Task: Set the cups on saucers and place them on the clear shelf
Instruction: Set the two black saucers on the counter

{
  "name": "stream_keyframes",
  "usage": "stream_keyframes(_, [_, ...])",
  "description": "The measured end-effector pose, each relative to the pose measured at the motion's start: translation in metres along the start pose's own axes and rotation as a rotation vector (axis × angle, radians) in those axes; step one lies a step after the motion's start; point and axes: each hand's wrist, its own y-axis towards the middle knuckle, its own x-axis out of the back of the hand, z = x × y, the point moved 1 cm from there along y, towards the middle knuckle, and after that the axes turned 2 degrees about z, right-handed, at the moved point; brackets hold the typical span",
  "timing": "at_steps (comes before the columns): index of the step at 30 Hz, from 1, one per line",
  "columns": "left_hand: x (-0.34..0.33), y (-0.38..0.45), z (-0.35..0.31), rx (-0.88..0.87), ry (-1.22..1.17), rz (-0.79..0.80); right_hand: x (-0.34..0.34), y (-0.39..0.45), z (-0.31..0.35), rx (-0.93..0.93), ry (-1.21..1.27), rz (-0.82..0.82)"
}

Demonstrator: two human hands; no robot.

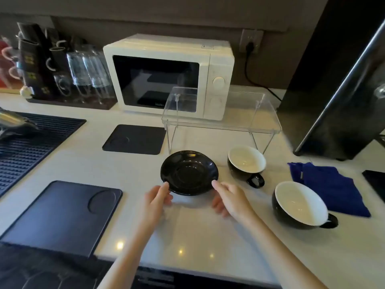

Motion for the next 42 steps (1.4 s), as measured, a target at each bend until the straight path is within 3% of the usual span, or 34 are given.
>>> stream_keyframes(5, [0.005,0.011,-0.009,0.156,-0.012,0.048,-0.003,0.009,0.009,-0.088,0.237,0.012])
stream_keyframes(10, [0.006,0.015,-0.011,0.169,0.005,0.120,0.001,0.008,0.016,-0.072,0.192,0.059])
stream_keyframes(17, [0.008,0.010,-0.029,0.103,-0.127,0.119,0.014,0.001,0.036,-0.009,0.160,0.070])
stream_keyframes(30, [0.006,-0.008,-0.075,-0.139,-0.246,0.106,0.044,-0.016,0.072,0.164,0.317,0.078])
stream_keyframes(42, [-0.023,-0.010,-0.054,-0.199,-0.056,0.334,0.058,-0.045,0.016,0.195,0.514,-0.108])
